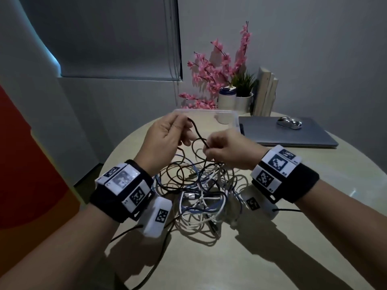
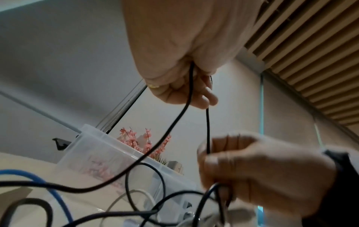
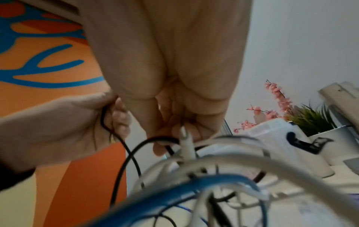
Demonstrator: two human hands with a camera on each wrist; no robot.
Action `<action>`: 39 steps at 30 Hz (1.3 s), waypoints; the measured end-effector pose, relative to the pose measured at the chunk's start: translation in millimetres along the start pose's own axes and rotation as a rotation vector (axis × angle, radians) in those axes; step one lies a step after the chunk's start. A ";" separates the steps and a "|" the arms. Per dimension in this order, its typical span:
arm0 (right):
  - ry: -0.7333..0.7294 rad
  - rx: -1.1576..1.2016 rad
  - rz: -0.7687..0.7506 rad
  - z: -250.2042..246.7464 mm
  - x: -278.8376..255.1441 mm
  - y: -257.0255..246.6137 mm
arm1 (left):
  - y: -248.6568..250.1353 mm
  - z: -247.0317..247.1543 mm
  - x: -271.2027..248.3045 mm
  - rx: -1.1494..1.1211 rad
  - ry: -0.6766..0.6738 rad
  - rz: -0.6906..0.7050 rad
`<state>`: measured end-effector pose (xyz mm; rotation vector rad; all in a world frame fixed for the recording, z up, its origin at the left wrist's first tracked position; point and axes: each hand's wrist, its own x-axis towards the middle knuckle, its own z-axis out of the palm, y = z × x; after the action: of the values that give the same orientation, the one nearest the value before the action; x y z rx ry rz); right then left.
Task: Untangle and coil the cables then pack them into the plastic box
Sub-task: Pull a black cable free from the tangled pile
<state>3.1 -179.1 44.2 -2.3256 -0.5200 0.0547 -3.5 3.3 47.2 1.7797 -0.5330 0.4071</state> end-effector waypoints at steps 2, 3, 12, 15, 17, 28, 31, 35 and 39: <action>-0.042 -0.128 0.031 2.9 -0.9 8.0 | 0.7 -1.5 1.8 -0.065 0.070 -0.014; -0.053 -0.163 0.043 3.3 -1.3 11.1 | 0.5 -2.9 3.0 -0.083 0.105 -0.010; -0.098 -0.336 0.076 -6.7 -2.6 26.5 | -8.1 -17.8 12.4 -0.225 0.372 -0.050; -0.009 -0.214 0.040 -14.9 -2.2 25.7 | -10.4 -24.2 13.0 -0.149 0.379 -0.159; 0.075 -0.139 0.011 -19.2 -1.7 24.3 | -16.8 -28.0 9.5 0.028 0.292 -0.280; 0.348 0.302 -0.102 -31.4 7.4 0.5 | -8.6 -3.4 -12.6 0.378 -0.224 -0.099; 0.398 0.518 -0.162 -36.5 8.1 -7.3 | -22.1 8.9 -18.4 0.446 -0.414 -0.218; 0.468 0.644 -0.266 -52.2 9.6 -12.4 | -42.4 16.5 -22.7 0.614 -0.586 -0.273; 0.570 0.482 -0.341 -69.9 12.8 -11.9 | -46.7 5.8 -19.8 0.608 -0.669 -0.333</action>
<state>23.8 -212.8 104.4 -1.6537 -0.5270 -0.5667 5.6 10.9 -2.5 2.5570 -0.5893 -0.3187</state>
